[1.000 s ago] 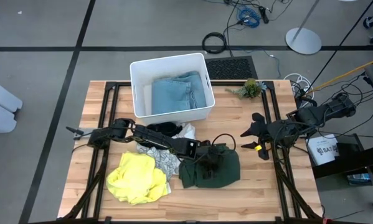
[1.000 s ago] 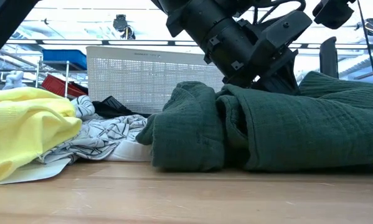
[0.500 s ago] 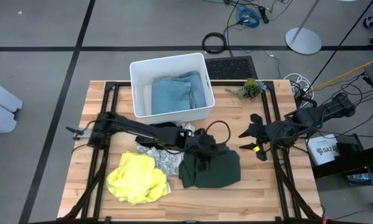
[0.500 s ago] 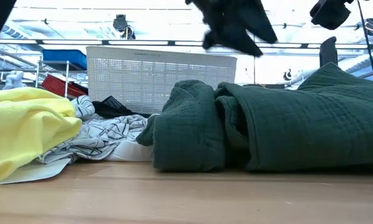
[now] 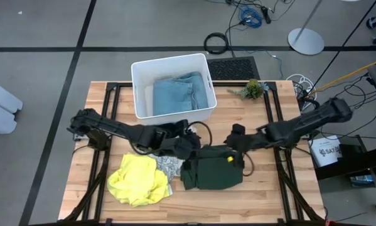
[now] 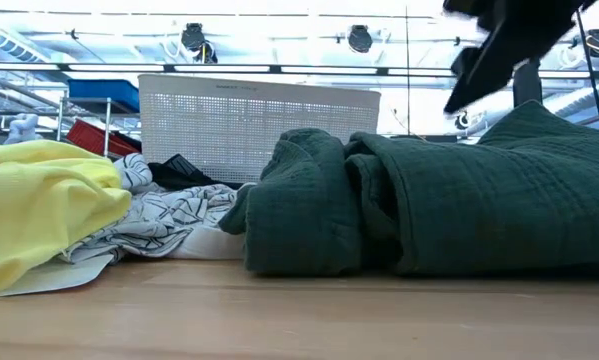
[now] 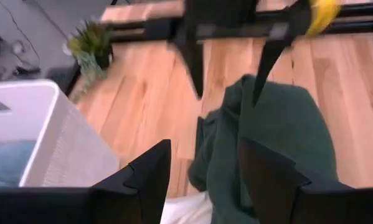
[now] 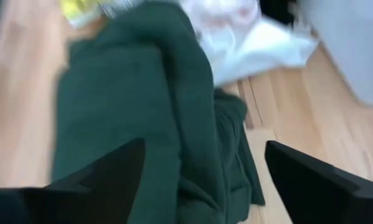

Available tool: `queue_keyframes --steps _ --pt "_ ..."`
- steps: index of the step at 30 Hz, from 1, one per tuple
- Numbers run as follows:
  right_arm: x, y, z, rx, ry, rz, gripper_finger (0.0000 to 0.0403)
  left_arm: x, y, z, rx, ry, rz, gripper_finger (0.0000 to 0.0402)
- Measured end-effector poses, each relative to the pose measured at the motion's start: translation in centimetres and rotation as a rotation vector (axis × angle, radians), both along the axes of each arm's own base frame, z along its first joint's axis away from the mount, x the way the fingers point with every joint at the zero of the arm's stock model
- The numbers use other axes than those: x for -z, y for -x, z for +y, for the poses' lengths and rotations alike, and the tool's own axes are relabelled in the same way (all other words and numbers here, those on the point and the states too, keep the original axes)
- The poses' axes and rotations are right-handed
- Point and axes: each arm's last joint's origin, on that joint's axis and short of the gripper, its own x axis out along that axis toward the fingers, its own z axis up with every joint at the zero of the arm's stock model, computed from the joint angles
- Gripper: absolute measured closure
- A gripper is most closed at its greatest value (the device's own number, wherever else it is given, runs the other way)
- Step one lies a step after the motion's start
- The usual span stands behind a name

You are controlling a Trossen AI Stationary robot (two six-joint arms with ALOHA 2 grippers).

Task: Fold laundry
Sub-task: Put the folded green polo shirt into the white laundry bin

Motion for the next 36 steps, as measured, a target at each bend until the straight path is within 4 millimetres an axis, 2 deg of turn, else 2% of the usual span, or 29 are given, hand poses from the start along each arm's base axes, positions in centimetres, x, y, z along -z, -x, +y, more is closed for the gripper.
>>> queue_keyframes --steps 5,10,15,19,22,25,27,32,33,36 --pt "2.8 -2.1 -0.7 0.010 0.009 0.125 0.0040 0.0 0.2 -0.4 0.025 -0.027 0.013 0.0206" --pt "5.6 -4.2 -2.0 -0.016 -0.022 0.216 0.0011 0.0 0.2 -0.3 0.026 -0.029 0.015 0.0206" --pt "9.1 -6.3 -2.7 -0.067 -0.078 0.283 0.0004 0.1 0.3 -0.5 0.044 -0.019 0.023 0.0206" --pt "12.1 -7.4 -2.3 -0.112 -0.119 0.355 0.0021 0.3 0.5 -0.8 0.056 -0.023 0.052 0.0206" --pt "13.6 -8.1 -1.4 -0.142 -0.124 0.357 0.0056 0.5 0.8 -1.0 0.060 -0.033 0.078 0.0206" --pt "14.2 -8.2 -1.0 -0.149 -0.130 0.371 0.0118 0.5 0.7 -1.0 0.059 -0.035 0.076 0.0206" --pt "14.2 -8.2 -0.8 -0.154 -0.146 0.370 0.0175 0.5 0.7 -0.9 0.057 -0.035 0.075 0.0206" --pt "13.2 -7.7 -0.8 -0.174 -0.177 0.361 0.0355 0.6 0.8 -0.8 0.055 -0.044 0.088 0.0206" --pt "12.9 -7.5 -0.8 -0.180 -0.164 0.358 0.0375 0.6 0.8 -0.8 0.055 -0.050 0.091 0.0206" --pt "11.7 -7.1 -1.0 -0.174 -0.157 0.345 0.0381 0.6 0.8 -0.8 0.050 -0.057 0.093 0.0206"
